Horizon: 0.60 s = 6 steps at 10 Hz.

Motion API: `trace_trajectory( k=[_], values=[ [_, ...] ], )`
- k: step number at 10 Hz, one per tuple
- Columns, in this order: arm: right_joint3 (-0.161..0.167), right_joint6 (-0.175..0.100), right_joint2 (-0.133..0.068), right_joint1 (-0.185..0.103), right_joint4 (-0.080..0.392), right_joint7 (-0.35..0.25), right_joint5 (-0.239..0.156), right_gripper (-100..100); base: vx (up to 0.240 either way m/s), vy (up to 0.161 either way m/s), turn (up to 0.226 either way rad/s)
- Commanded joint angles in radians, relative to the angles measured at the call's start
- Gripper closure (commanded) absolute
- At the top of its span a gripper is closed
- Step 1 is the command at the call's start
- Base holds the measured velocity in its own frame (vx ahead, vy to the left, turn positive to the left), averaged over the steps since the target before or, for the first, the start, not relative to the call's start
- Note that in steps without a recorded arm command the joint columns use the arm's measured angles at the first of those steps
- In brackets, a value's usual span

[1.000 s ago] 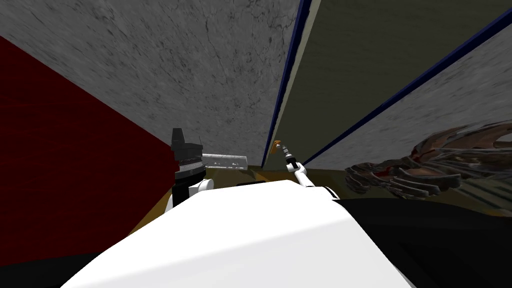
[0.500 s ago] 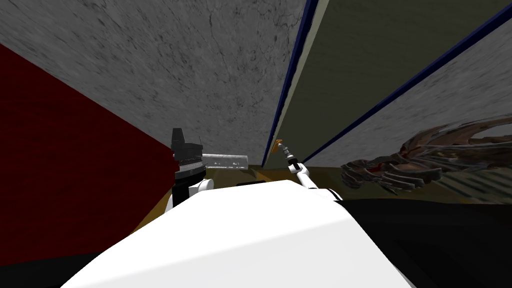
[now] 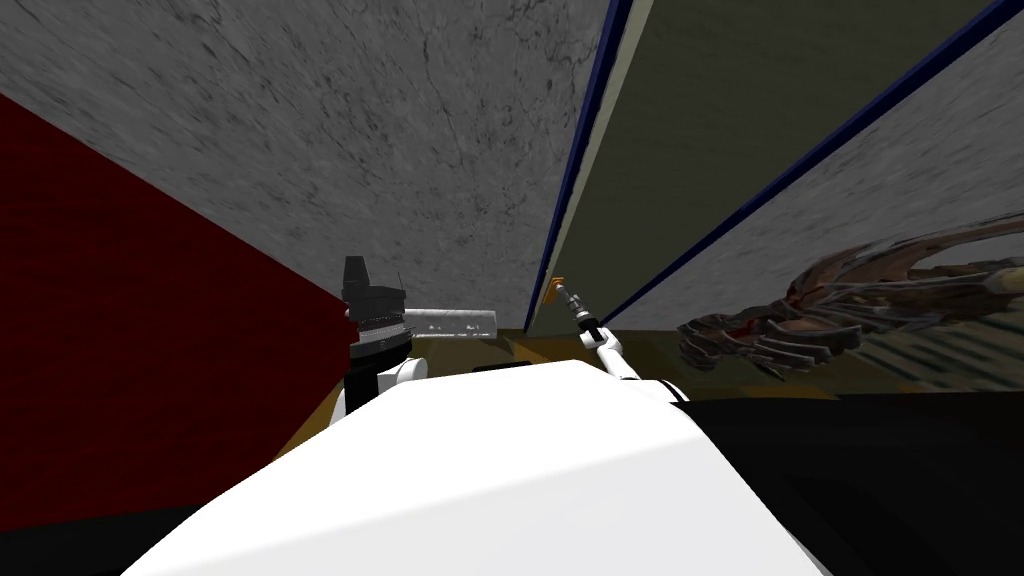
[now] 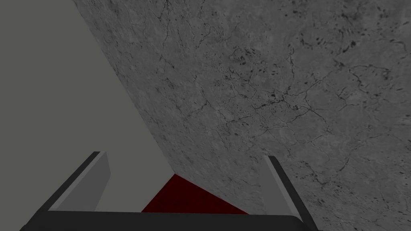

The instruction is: Pull the door open

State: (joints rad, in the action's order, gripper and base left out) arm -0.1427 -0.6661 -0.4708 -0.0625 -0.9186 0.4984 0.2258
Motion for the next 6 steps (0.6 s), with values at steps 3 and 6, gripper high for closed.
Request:
trace_trajectory(
  k=[3, 6],
  values=[
    [-0.009, -0.008, -0.012, 0.019, -0.008, 0.094, 0.040, -100, -0.018, 0.043, -0.050],
    [-0.015, -0.015, -0.022, 0.033, -0.011, 0.167, 0.069, -100, -0.029, 0.053, -0.046]
  ],
)
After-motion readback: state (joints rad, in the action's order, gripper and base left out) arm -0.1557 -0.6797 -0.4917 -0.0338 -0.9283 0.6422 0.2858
